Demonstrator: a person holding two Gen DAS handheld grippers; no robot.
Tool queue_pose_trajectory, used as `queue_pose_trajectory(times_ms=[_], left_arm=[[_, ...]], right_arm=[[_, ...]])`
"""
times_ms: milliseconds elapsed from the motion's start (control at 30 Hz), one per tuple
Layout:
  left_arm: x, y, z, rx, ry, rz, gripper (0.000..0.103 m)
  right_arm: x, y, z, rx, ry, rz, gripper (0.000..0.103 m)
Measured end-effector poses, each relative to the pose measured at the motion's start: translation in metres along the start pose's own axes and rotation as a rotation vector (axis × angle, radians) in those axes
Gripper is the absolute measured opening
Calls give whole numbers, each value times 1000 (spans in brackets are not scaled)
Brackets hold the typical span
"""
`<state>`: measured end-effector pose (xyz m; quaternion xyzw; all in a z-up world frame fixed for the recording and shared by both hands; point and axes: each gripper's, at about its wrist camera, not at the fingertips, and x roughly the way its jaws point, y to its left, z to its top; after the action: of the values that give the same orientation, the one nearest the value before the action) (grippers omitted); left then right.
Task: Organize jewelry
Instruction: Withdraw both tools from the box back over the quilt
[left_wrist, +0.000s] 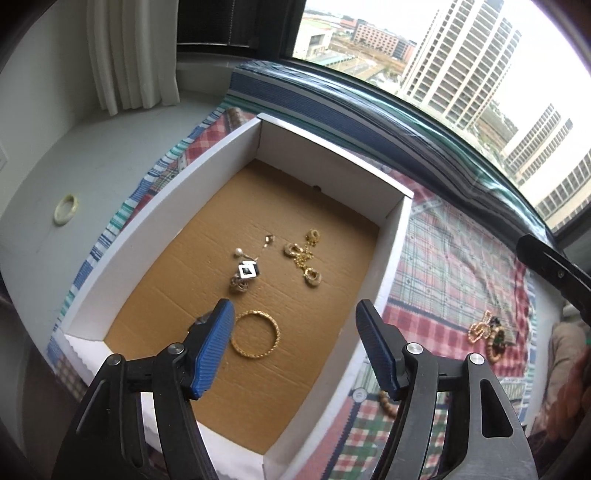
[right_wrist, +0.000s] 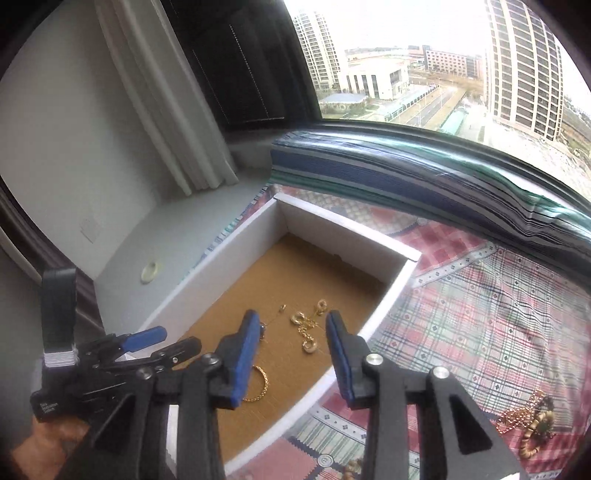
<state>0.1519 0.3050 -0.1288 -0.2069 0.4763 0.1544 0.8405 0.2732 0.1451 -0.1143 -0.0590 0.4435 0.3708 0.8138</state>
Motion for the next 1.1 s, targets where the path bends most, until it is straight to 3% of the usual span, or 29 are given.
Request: queue_pose_trajectory(times_ms=[133, 333, 500, 667, 800, 1100], left_arm=[[-29, -48, -47, 88, -11, -25, 73], [-35, -111, -121, 199, 48, -57, 73], [-23, -149, -165, 305, 90, -36, 73], [-23, -172, -186, 342, 100, -48, 73], [-25, -179, -193, 346, 95, -49, 73], [-29, -172, -191, 325, 76, -34, 73]], right_arm=[[-65, -28, -41, 13, -57, -95, 43], [-134, -73, -134, 73, -35, -262, 43], [-159, -101, -215, 143, 35, -376, 43], [-167, -117, -267, 213, 68, -398, 43], [-168, -119, -288, 226, 67, -386, 43], [-172, -110, -287, 232, 39, -372, 43]])
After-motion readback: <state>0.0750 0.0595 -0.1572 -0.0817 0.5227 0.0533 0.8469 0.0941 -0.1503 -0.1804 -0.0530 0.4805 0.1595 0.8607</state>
